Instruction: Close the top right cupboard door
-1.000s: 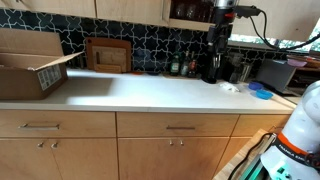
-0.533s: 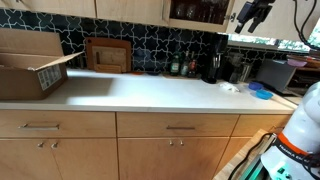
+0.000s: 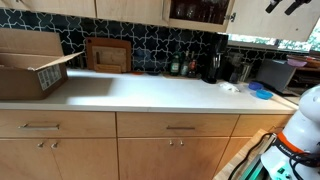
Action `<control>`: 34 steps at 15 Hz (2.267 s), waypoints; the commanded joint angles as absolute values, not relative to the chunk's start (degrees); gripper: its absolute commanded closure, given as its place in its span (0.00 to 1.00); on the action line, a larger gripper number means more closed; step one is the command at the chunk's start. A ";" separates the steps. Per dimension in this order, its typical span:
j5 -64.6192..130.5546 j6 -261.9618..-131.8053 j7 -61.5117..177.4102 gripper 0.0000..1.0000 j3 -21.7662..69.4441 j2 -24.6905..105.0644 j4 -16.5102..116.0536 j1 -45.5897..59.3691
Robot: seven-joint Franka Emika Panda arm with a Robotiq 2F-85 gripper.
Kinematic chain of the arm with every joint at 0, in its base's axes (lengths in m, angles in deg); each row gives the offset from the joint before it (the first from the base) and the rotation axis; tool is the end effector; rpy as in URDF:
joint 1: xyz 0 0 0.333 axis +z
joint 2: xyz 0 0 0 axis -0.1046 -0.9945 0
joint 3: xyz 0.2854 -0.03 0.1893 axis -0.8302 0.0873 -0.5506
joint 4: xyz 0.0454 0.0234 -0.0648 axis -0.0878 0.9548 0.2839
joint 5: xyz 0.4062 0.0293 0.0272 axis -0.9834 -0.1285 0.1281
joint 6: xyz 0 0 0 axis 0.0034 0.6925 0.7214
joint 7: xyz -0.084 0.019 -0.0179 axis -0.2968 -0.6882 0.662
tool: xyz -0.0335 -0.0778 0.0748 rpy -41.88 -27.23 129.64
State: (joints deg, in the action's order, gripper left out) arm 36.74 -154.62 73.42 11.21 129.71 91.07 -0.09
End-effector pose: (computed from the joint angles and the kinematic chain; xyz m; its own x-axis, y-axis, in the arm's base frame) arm 0.1407 0.0360 0.7273 0.7643 -0.3049 0.5683 -0.4034 -0.9135 0.0524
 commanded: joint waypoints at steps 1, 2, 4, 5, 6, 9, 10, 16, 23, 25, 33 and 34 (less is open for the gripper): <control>36.38 -154.55 72.99 0.00 10.98 129.93 90.93 -0.72; 36.38 -154.58 73.00 0.00 10.95 129.74 90.93 -0.71; 36.40 -154.62 73.00 0.00 11.08 129.09 90.93 -0.71; 36.40 -154.62 73.01 0.00 11.07 128.91 90.93 -0.70; 36.40 -154.62 73.01 0.00 11.07 128.80 90.93 -0.69; 37.98 -154.57 72.43 0.00 11.38 128.89 90.30 -1.36; 39.94 -155.78 72.95 0.00 11.50 129.41 90.09 -2.68; 48.29 -157.86 71.16 0.00 16.97 130.53 86.10 -6.03; 57.45 -154.63 63.38 0.00 20.50 133.58 82.74 -7.37; 59.40 -154.20 62.50 0.00 21.30 134.11 82.29 -7.63; 63.55 -155.49 61.43 0.00 25.67 132.13 81.65 -7.23; 64.03 -155.85 61.30 0.00 26.24 131.86 81.62 -7.12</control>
